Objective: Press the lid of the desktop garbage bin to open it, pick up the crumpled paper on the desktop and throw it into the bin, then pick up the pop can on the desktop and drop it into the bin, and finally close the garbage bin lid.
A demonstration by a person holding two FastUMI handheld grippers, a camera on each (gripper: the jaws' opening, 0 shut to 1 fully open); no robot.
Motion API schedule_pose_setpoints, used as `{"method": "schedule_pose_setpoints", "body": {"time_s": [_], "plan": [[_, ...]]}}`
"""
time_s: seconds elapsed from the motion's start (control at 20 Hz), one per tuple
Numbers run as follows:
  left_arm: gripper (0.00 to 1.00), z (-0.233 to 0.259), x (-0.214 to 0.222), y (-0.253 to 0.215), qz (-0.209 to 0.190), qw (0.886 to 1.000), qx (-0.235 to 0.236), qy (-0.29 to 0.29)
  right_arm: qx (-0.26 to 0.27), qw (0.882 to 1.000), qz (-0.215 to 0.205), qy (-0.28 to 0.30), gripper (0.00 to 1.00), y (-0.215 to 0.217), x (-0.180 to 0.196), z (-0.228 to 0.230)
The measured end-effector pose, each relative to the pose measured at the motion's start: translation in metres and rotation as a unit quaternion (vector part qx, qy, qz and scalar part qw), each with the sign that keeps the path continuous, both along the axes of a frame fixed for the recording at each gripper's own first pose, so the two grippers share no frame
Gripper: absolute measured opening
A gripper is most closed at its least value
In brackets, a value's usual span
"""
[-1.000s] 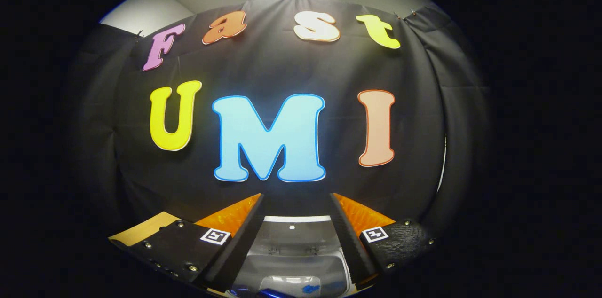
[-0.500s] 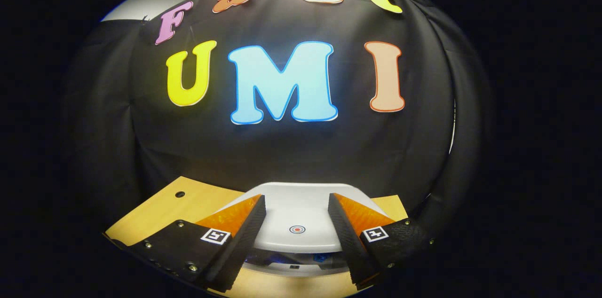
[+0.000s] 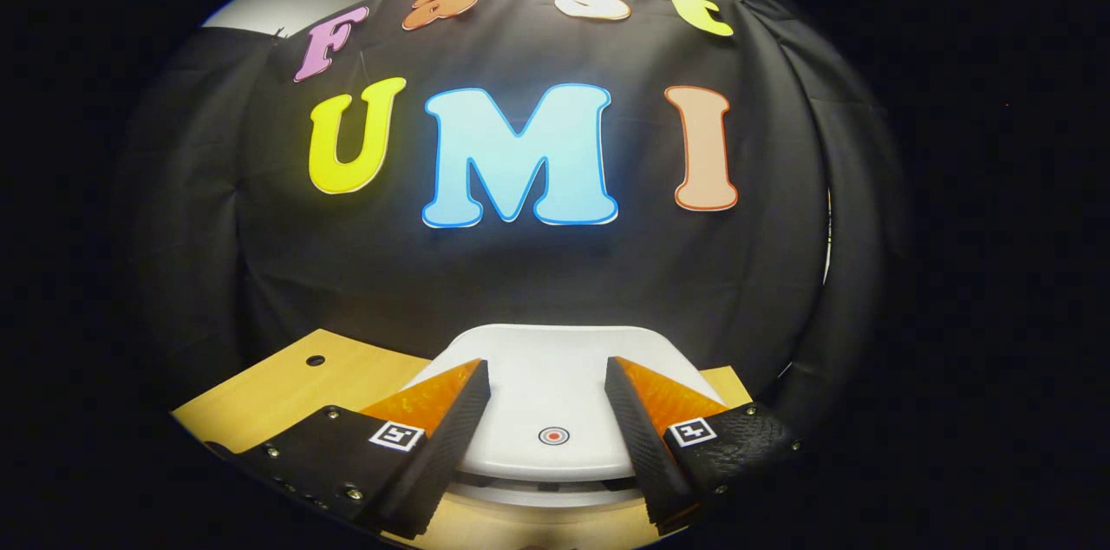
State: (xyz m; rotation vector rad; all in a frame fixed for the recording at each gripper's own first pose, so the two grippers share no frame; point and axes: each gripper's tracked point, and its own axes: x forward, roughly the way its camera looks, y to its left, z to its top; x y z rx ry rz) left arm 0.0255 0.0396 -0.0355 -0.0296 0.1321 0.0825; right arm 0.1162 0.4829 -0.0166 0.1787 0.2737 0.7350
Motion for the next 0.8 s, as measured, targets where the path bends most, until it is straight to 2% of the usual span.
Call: {"method": "schedule_pose_setpoints", "body": {"time_s": [0.25,0.4,0.45,0.65,0.8], "plan": [[0.96,0.002,0.003,0.005,0.001,1.000,0.000,-0.003,-0.020,0.998,-0.017,-0.055,0.87,0.006,0.005,-0.007],[0.96,0.000,0.007,0.008,0.003,1.000,0.005,-0.001,-0.034,0.997,-0.014,-0.074,0.96,0.011,0.002,-0.017],[0.95,-0.001,0.009,0.007,0.002,1.000,0.004,-0.001,-0.022,0.996,-0.015,-0.080,0.96,0.011,0.004,-0.014],[0.96,-0.002,0.018,0.003,-0.006,1.000,0.003,0.001,0.035,0.998,-0.016,-0.039,0.94,0.010,0.004,-0.021],[0.96,-0.004,0.024,0.000,-0.013,1.000,0.002,0.003,0.028,0.997,-0.018,-0.076,0.95,0.014,0.005,-0.021]]}}
